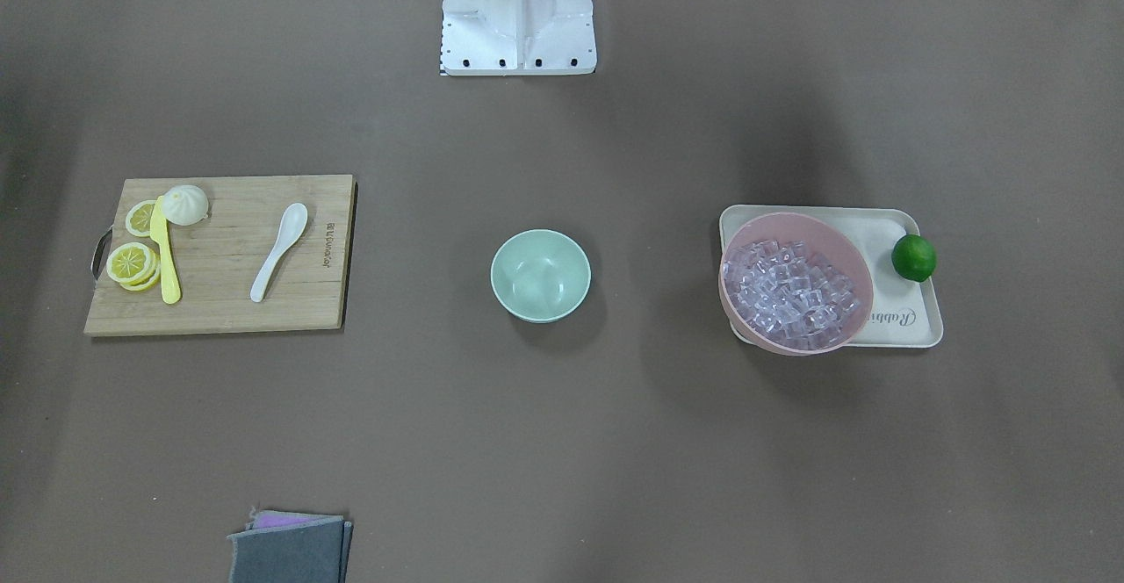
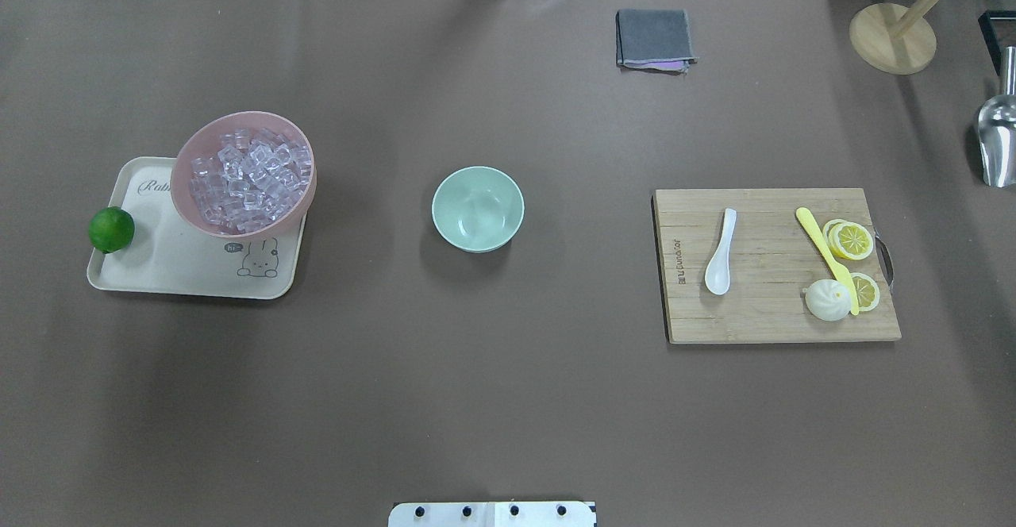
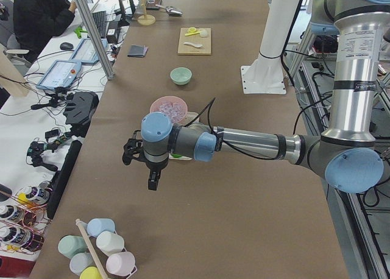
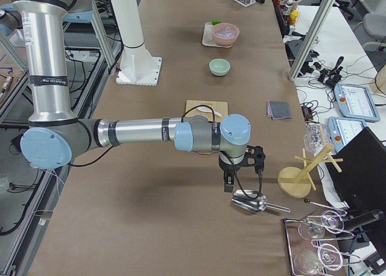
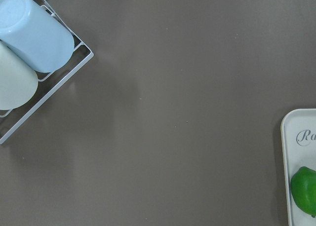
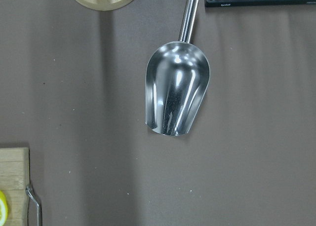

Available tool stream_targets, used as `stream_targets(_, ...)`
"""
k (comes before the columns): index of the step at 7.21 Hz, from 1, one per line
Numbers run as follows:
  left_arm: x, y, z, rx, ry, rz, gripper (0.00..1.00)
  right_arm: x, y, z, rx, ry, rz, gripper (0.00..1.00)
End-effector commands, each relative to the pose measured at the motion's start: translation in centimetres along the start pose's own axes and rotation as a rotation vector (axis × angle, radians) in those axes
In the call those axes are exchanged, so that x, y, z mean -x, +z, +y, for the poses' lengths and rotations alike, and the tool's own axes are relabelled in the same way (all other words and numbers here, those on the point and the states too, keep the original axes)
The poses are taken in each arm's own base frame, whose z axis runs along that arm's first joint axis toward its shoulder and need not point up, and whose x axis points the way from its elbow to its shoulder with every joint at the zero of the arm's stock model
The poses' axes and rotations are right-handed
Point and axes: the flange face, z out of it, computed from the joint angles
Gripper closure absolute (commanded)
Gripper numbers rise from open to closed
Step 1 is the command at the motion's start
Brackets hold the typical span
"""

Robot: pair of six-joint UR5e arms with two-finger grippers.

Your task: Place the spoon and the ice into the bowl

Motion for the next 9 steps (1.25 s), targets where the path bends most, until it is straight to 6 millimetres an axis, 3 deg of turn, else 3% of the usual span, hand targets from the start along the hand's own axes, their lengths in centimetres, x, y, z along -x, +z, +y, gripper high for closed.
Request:
stream_targets(1, -0.17, -0.12, -0.18, -0.007, 0.007, -0.007, 0.01, 0.26, -0.22, -0.31, -0.005, -0.004, 0.000, 0.00)
stream_targets(9, -0.49, -0.38, -0.72, -0.015, 0.010, -0.006, 0.01, 0.21, -0.06, -0.25, -0.001, -0.001, 0.000, 0.00)
